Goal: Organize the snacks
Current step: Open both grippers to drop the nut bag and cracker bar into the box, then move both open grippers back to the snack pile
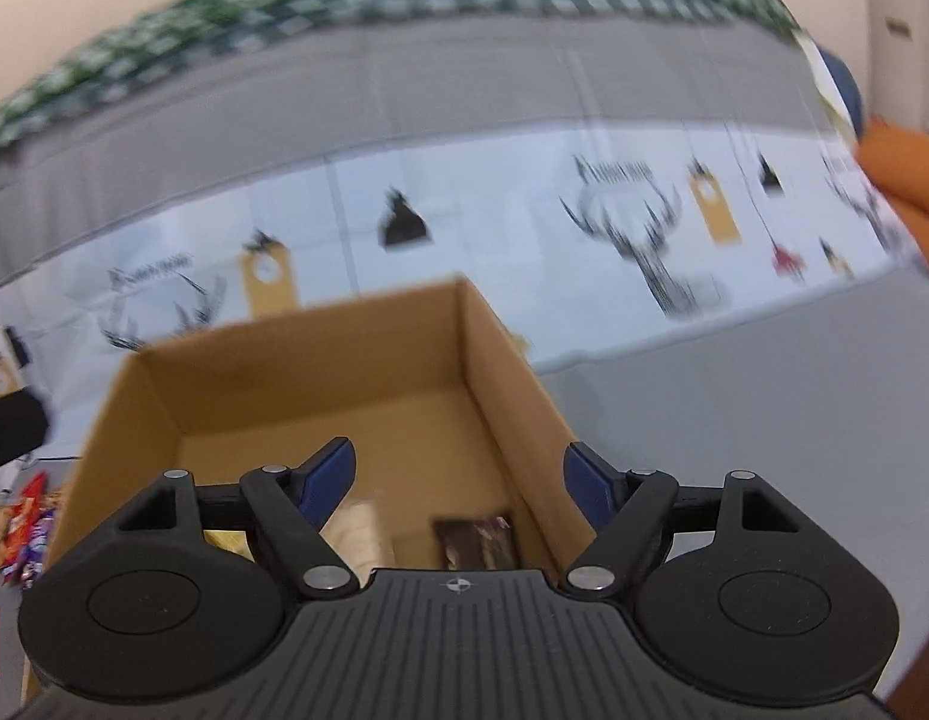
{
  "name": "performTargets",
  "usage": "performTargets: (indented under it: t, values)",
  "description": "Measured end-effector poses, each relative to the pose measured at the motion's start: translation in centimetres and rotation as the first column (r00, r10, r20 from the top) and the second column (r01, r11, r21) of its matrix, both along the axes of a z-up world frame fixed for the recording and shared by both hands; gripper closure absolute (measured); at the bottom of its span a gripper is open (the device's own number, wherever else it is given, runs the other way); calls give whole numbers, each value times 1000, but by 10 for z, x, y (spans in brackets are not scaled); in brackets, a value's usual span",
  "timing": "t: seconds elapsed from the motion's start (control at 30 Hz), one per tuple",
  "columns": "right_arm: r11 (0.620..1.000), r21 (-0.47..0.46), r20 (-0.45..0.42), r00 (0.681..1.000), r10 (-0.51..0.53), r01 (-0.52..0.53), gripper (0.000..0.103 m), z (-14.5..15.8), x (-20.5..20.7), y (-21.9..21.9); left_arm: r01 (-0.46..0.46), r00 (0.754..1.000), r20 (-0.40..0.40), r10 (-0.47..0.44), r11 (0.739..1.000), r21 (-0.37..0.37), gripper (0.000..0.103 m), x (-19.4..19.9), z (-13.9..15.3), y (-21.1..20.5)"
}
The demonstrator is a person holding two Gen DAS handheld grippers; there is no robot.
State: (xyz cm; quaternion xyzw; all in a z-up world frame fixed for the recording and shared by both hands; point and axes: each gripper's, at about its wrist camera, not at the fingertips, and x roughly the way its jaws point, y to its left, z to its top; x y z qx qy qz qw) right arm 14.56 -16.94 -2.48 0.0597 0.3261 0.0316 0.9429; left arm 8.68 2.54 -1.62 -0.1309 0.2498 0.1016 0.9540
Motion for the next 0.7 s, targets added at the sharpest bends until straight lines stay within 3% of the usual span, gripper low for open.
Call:
performTargets:
  t: [0.1,0.2,0.4,0.7]
  values:
    - [998,42,-79,996,-35,38,26,-13,6,-9,6,993,-119,-14,998,-68,2,13,-13,11]
    - [998,45,-101,994,-43,48,29,-18,6,-9,63,984,-153,-88,984,-165,6,19,-22,14]
    - [997,44,-98,994,-54,58,29,-19,4,-9,122,980,-146,-138,985,-119,6,22,-24,-2]
    - [996,8,-73,994,-83,84,29,-22,11,-15,159,976,-123,-179,975,-155,6,25,-26,-10]
